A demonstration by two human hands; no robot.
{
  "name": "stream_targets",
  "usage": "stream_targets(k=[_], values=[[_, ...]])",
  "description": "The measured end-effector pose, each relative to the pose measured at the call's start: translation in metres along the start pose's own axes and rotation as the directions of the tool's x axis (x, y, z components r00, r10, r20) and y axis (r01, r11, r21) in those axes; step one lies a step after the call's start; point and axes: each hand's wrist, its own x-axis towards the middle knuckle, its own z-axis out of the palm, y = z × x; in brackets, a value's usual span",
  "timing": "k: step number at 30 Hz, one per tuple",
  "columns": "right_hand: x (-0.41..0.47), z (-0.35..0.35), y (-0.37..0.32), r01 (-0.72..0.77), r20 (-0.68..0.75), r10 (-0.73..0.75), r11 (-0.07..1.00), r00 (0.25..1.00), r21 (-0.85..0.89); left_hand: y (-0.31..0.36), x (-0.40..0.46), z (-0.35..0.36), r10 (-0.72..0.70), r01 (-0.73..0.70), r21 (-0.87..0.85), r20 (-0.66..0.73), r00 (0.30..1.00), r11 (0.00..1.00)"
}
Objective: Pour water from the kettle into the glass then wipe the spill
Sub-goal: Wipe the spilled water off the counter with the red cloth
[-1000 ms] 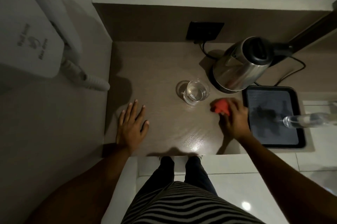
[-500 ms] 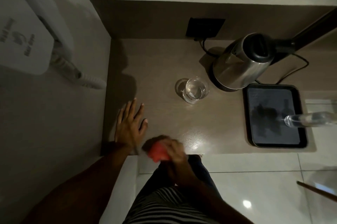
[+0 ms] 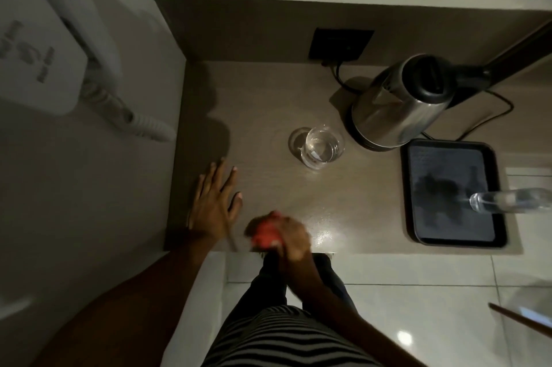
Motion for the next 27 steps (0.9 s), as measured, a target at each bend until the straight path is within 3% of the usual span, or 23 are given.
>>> stream_targets(k=[2, 4, 6, 7, 9, 11, 13, 15, 17, 19, 21, 23, 25, 27], values=[[-0.012, 0.004, -0.002, 0.067, 0.112, -0.062, 0.997, 0.992, -0.038, 0.002, 0.0, -0.004, 0.001, -0.001, -0.007, 0.007, 1.0, 1.0], [0.005, -0.017, 0.003, -0.112, 0.155, 0.092, 0.985, 0.984, 0.131, 0.002, -0.001, -0.006, -0.005, 0.005, -0.006, -0.004, 1.0, 1.0], [0.034, -0.054, 0.014, -0.235, 0.008, 0.246, 0.919, 0.969, 0.317, 0.002, -0.003, -0.007, -0.006, 0.006, -0.005, -0.001, 1.0, 1.0], [0.046, -0.072, 0.026, -0.242, -0.129, 0.288, 0.926, 0.949, 0.29, 0.002, -0.003, -0.008, -0.002, 0.002, -0.006, 0.005, 1.0, 1.0], [0.066, -0.102, 0.049, -0.307, -0.334, 0.317, 0.948, 0.888, 0.083, 0.003, -0.004, -0.009, 0.005, -0.004, -0.012, 0.01, 1.0, 1.0], [0.069, -0.103, 0.067, -0.374, -0.424, 0.313, 0.925, 0.85, -0.067, 0.004, -0.003, -0.01, 0.002, -0.002, -0.018, 0.013, 1.0, 1.0], [0.061, -0.079, 0.067, -0.331, -0.354, 0.31, 0.943, 0.882, 0.001, 0.003, -0.002, -0.007, 0.003, -0.003, 0.003, 0.012, 1.0, 1.0], [0.047, -0.042, 0.05, -0.305, -0.16, 0.327, 0.941, 0.931, 0.147, 0.002, -0.002, -0.005, 0.012, -0.013, 0.024, 0.005, 1.0, 1.0], [0.015, -0.001, 0.028, -0.276, 0.006, 0.277, 0.955, 0.961, 0.107, 0.002, -0.001, -0.004, 0.019, -0.019, 0.021, -0.007, 1.0, 1.0], [-0.015, 0.025, 0.008, -0.124, 0.08, 0.123, 0.992, 0.989, 0.005, 0.001, -0.002, -0.004, 0.025, -0.025, -0.003, -0.028, 0.999, 1.0], [-0.014, 0.018, 0.004, -0.091, 0.125, 0.087, 0.996, 0.988, 0.024, 0.001, -0.002, -0.003, 0.019, -0.021, -0.038, -0.049, 0.999, 0.999], [0.006, -0.009, 0.01, -0.216, 0.075, 0.208, 0.969, 0.975, 0.123, 0.0, -0.003, -0.002, 0.022, -0.027, -0.07, -0.068, 0.997, 0.997], [0.032, -0.045, 0.027, -0.283, -0.1, 0.308, 0.936, 0.946, 0.209, -0.001, -0.003, 0.0, 0.033, -0.038, -0.066, -0.076, 0.997, 0.997], [0.049, -0.071, 0.042, -0.381, -0.282, 0.379, 0.923, 0.881, 0.051, -0.003, -0.002, 0.0, 0.032, -0.036, -0.062, -0.071, 0.997, 0.997]])
